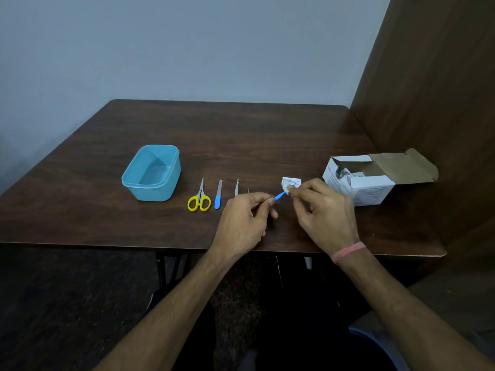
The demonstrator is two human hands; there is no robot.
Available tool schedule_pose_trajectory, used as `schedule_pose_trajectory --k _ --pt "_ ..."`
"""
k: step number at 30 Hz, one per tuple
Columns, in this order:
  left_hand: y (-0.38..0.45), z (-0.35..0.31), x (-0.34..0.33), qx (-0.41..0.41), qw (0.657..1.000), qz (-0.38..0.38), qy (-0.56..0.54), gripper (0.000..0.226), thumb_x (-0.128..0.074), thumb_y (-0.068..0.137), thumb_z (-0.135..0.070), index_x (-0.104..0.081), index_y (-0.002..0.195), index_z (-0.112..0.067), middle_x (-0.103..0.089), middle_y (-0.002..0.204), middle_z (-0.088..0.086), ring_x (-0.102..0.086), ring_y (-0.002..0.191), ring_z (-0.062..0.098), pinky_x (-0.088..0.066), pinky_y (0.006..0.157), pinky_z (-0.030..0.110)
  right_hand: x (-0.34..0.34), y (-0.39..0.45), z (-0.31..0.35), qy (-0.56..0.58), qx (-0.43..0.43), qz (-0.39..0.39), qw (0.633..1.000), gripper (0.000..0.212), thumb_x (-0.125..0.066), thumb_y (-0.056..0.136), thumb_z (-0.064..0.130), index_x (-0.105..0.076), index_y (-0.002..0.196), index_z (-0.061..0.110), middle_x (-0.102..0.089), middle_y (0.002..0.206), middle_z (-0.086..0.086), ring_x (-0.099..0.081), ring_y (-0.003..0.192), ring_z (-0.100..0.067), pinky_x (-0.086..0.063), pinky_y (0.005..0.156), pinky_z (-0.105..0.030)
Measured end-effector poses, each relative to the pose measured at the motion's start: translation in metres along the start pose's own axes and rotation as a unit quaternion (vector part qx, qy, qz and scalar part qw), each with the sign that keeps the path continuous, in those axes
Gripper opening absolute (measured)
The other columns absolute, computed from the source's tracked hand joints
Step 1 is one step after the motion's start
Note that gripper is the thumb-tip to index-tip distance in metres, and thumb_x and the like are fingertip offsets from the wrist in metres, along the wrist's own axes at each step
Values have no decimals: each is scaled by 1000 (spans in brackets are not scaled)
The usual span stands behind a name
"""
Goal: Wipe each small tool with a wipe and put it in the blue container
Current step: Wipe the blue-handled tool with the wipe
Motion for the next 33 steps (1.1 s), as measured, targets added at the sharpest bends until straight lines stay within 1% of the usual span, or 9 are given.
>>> schedule_pose_trajectory --k 4,8,11,14,16,19,24,29,33 --pt "-1 -1 0 -1 1000 -4 -2 29 -61 116 -26 -80 94 -26 -80 80 -9 -62 46 4 -53 49 24 0 1 -1 -14 -10 4 1000 12 -81 97 16 -87 107 20 -73 95 6 -66 64 -16 -55 51 -37" --pt "-3 -2 0 -11 1000 8 2 27 -61 115 -24 -81 99 -27 -81 84 -10 -62 47 5 -53 52 22 -1 -2 7 16 15 17 1000 13 -80 99 27 -87 110 26 -76 99 10 -65 64 -13 -54 54 -31" --pt "-1 -2 1 -8 1000 19 5 27 -60 115 -23 -81 98 -29 -81 85 -13 -62 48 3 -53 54 21 -4 -1 8 30 27 24 999 12 -79 102 29 -87 110 26 -76 99 10 -68 67 -13 -55 55 -33" --pt "-1 -2 0 -8 1000 17 12 28 -60 115 -25 -80 95 -28 -81 84 -11 -62 47 4 -53 54 23 -1 1 4 45 18 15 999 11 -79 103 29 -86 111 24 -75 100 8 -71 72 -14 -58 57 -38" --pt "-1 -2 0 -12 1000 19 15 29 -60 115 -25 -79 94 -29 -81 84 -12 -62 48 4 -53 54 22 -1 1 4 56 23 24 998 15 -78 104 27 -84 118 24 -74 104 8 -70 75 -14 -59 59 -38" --pt "-2 -3 0 -14 1000 20 15 27 -60 115 -26 -80 98 -30 -80 85 -13 -62 48 3 -52 53 21 -7 -2 6 66 48 54 995 25 -76 104 16 -82 126 27 -71 105 10 -68 71 -15 -58 57 -40" --pt "-2 -3 0 -5 1000 4 14 29 -60 116 -25 -77 92 -31 -80 82 -11 -62 47 4 -52 52 22 -4 1 -6 45 8 28 999 24 -76 100 9 -85 118 22 -71 106 6 -72 77 -18 -61 61 -42" --pt "-3 -2 1 -1 1000 3 11 29 -60 115 -26 -78 94 -28 -80 82 -9 -62 48 5 -54 51 24 -3 -2 -3 45 24 21 998 21 -79 100 9 -86 115 22 -71 109 4 -71 73 -20 -59 57 -41" --pt "-4 -2 1 -2 1000 5 -3 27 -60 116 -26 -81 99 -27 -80 84 -9 -62 48 5 -54 50 24 0 -4 -4 58 20 -9 998 17 -79 100 12 -86 114 20 -80 109 5 -79 85 -20 -63 63 -43"
Point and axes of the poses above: each hand's wrist, its own y-axis towards the middle knuckle, its own x-axis out of the back of the hand, z = x × y, the point moved 7 cm from there along y, towards the middle knuckle
